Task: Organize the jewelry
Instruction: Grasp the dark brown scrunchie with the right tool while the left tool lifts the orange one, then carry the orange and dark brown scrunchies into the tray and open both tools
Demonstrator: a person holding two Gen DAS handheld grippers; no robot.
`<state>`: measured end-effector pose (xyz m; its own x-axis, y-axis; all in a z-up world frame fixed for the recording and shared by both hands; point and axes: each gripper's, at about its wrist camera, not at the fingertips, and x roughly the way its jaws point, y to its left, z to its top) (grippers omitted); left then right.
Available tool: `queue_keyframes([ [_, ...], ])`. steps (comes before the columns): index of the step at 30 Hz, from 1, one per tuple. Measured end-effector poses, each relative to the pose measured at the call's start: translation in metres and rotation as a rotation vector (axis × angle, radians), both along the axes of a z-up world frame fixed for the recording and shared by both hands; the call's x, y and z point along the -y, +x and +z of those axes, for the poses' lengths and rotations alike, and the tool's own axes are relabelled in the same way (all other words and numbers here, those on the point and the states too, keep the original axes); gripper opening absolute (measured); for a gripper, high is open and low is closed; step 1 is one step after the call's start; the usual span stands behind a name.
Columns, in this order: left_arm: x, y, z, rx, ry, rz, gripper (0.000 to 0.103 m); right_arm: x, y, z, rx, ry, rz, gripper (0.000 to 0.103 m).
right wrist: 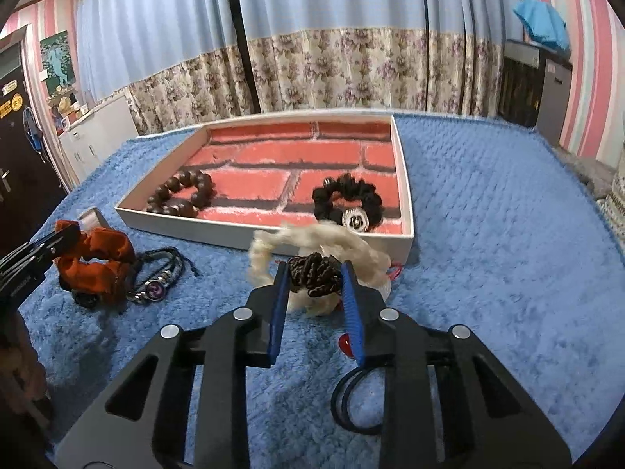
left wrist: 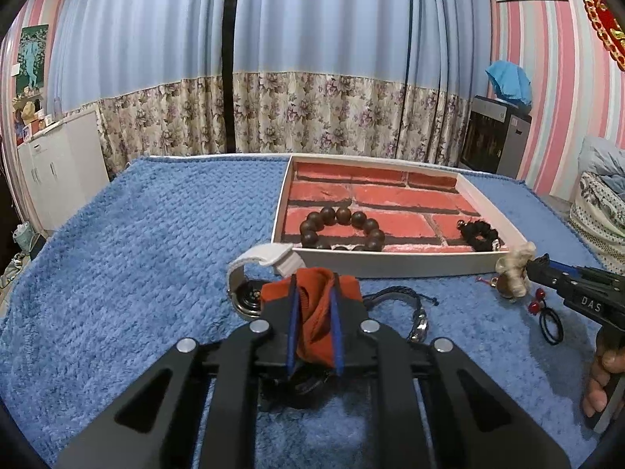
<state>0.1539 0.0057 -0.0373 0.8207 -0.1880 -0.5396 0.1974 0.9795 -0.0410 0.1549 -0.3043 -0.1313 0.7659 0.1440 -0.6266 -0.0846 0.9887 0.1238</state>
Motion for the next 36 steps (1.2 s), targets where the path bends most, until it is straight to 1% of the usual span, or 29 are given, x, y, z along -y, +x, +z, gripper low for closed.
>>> queue_keyframes([
  [5, 0.002, -0.008, 0.012, 0.014, -0.011, -0.016, 0.012, 0.003, -0.016, 0.016, 0.034, 0.014, -0.002, 0.027],
  [7, 0.002, -0.014, 0.018, 0.028, -0.013, -0.019, 0.011, 0.004, -0.021, 0.021, 0.043, 0.003, -0.006, 0.027],
  [10, 0.003, -0.021, 0.026, 0.045, -0.01, -0.021, 0.011, 0.006, -0.029, 0.024, 0.039, -0.044, -0.031, 0.027],
  [13, 0.005, -0.026, 0.03, 0.051, -0.002, -0.02, 0.011, 0.013, -0.033, 0.018, 0.01, -0.077, -0.074, 0.026],
  [14, 0.006, -0.028, 0.031, 0.052, -0.001, -0.019, 0.011, 0.015, -0.034, 0.015, 0.005, -0.105, -0.1, 0.026],
  [18, 0.006, -0.035, 0.029, 0.05, -0.001, -0.016, 0.011, 0.023, -0.038, 0.007, -0.007, -0.125, -0.147, 0.026],
  [20, 0.006, -0.037, 0.028, 0.049, 0.003, -0.014, 0.011, 0.026, -0.039, 0.005, -0.004, -0.153, -0.173, 0.026],
  [24, 0.006, -0.039, 0.028, 0.046, 0.002, -0.01, 0.011, 0.025, -0.044, 0.01, 0.035, -0.24, -0.211, 0.026],
  [28, 0.006, -0.04, 0.029, 0.048, 0.002, -0.009, 0.011, 0.025, -0.051, 0.019, 0.075, -0.224, -0.19, 0.026],
  [30, 0.006, -0.041, 0.031, 0.052, -0.002, -0.01, 0.011, 0.024, -0.054, 0.025, 0.089, -0.222, -0.188, 0.024],
  [36, 0.007, -0.046, 0.043, 0.078, -0.013, -0.021, 0.011, 0.021, -0.061, 0.042, 0.125, -0.199, -0.176, 0.023],
])
